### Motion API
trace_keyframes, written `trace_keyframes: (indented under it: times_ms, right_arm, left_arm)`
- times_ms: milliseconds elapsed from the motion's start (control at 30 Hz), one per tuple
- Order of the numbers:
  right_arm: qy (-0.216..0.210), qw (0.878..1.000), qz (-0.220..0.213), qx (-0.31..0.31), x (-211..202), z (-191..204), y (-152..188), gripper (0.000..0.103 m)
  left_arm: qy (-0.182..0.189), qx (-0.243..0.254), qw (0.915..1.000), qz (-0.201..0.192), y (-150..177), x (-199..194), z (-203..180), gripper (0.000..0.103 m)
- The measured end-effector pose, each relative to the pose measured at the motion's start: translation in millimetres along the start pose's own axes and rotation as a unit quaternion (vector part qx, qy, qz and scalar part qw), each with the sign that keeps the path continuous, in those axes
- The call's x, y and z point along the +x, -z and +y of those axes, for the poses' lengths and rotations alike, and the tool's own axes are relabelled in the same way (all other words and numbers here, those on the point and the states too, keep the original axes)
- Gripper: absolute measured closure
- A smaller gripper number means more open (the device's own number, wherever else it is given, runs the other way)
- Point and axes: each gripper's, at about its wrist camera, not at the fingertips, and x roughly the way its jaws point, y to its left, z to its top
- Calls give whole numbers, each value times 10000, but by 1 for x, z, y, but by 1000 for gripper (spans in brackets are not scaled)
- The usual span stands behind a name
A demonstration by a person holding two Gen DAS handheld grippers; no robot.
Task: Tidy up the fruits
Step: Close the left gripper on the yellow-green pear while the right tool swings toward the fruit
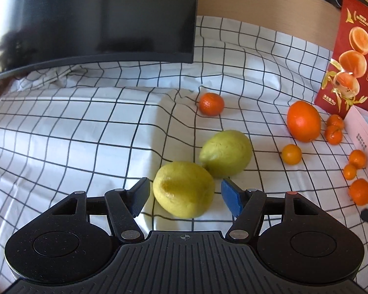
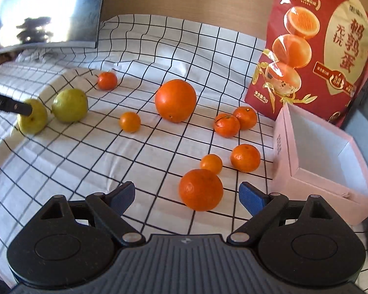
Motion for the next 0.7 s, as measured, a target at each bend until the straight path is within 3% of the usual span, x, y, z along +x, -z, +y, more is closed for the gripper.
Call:
trace_keyframes:
  times_ms: [333, 700]
  right_arm:
    - [268, 9990, 285, 225, 1, -16, 13, 11]
    - [263, 9983, 461, 228, 8, -13, 17, 11]
  left_arm:
    - [-89, 95, 9991, 413, -1, 27, 0, 32]
    - [-128, 30, 9995, 286, 1, 31, -1, 32]
